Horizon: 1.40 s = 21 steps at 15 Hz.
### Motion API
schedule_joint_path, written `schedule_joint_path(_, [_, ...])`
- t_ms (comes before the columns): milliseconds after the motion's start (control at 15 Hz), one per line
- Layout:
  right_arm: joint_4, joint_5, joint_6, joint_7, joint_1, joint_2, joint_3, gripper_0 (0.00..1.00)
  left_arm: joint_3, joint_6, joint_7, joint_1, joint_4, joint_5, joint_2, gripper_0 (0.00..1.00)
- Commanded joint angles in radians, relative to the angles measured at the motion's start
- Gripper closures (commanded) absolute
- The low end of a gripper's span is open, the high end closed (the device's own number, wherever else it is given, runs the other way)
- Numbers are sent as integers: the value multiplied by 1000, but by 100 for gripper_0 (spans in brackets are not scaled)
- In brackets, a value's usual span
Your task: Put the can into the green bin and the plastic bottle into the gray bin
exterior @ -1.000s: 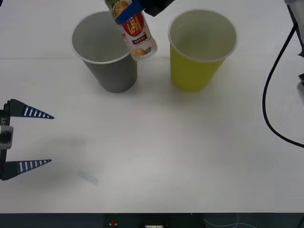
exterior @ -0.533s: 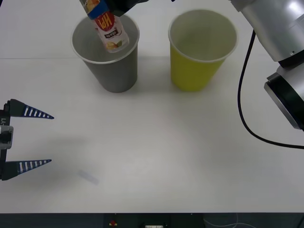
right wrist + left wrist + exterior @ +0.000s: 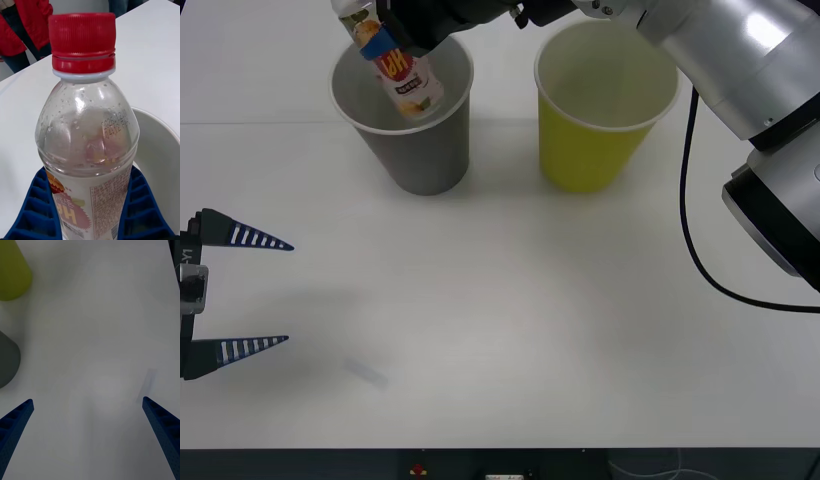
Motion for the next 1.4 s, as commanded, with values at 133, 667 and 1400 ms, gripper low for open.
schedule_joint_path(133, [1,-8,14,9,-1,-2,0,2,0,0,0,0,0,0,0,0])
schedule_joint_path(667, [-46,-113,-58,63,-6,-68,-37,0,0,0,0,0,0,0,0,0])
schedule_joint_path(1400, [-618,-398,-235,204,389,-472,-281,0,0,0,0,0,0,0,0,0])
